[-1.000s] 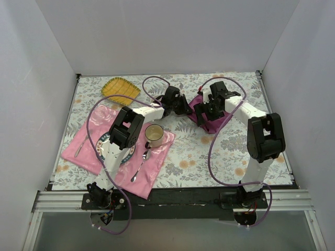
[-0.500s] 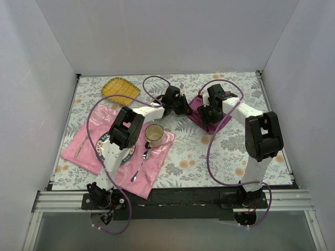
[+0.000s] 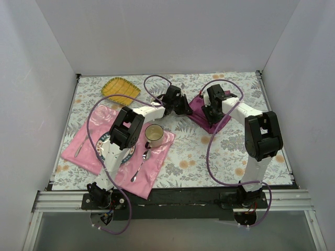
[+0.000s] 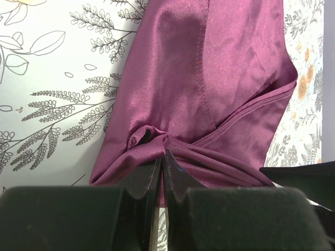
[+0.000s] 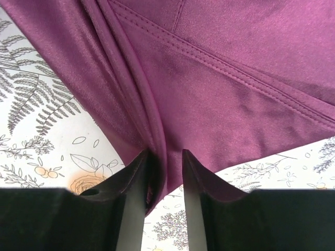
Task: Fold the napkin, place the utensils inside, and roll it up
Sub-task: Roll the napkin with the utensil
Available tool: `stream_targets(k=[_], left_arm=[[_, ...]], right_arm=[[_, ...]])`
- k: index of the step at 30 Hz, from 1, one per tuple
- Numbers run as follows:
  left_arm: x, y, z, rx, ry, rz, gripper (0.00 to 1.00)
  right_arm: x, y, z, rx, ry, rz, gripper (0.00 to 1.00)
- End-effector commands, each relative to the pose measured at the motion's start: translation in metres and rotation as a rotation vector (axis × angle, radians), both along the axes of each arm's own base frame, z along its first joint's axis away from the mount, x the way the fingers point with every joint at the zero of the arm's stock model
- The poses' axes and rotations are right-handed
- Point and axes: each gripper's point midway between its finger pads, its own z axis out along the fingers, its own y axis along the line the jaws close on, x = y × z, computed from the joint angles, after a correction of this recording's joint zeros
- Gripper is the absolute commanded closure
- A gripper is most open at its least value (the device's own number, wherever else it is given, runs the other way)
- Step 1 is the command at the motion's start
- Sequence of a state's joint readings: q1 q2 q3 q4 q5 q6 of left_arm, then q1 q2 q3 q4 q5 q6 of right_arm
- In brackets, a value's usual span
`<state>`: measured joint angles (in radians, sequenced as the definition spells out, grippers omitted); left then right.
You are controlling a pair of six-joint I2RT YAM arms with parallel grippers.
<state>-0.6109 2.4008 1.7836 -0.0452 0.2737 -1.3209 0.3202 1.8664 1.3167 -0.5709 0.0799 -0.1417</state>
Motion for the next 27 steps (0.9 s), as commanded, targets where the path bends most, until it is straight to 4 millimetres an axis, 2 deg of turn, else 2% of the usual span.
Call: stream_targets(k=[1,6,9,12,21,27], left_arm=[[-0.008,0.003,0.002,0.057,0.014,-0.038,0.96],[-0.008,-0.001,0.020,0.046,-0.015,-0.061,0.84],[-0.007,-0.003,0.039,0.031,-0.051,-0.071,0.74],[-0.006,-0.006,0.061,-0.001,-0.073,-0.079,0.69],[-0.022,-0.017,0.093,-0.113,-0.083,-0.133,0.62],[-0.032,-0.024,0.108,-0.179,-0.099,-0.168,0.64]], right_arm=[[-0.001,-0.010,-0.018,-0.037,0.034,-0.012,0.65],[-0.002,-0.005,-0.028,-0.008,0.056,0.003,0.70],[-0.003,-0.005,-0.035,0.004,0.081,0.002,0.76],[-0.006,-0.005,-0.039,0.017,0.097,0.003,0.80],[-0.013,-0.004,-0.045,0.062,0.132,-0.006,0.82],[-0.012,-0.001,-0.040,0.094,0.125,-0.005,0.80]])
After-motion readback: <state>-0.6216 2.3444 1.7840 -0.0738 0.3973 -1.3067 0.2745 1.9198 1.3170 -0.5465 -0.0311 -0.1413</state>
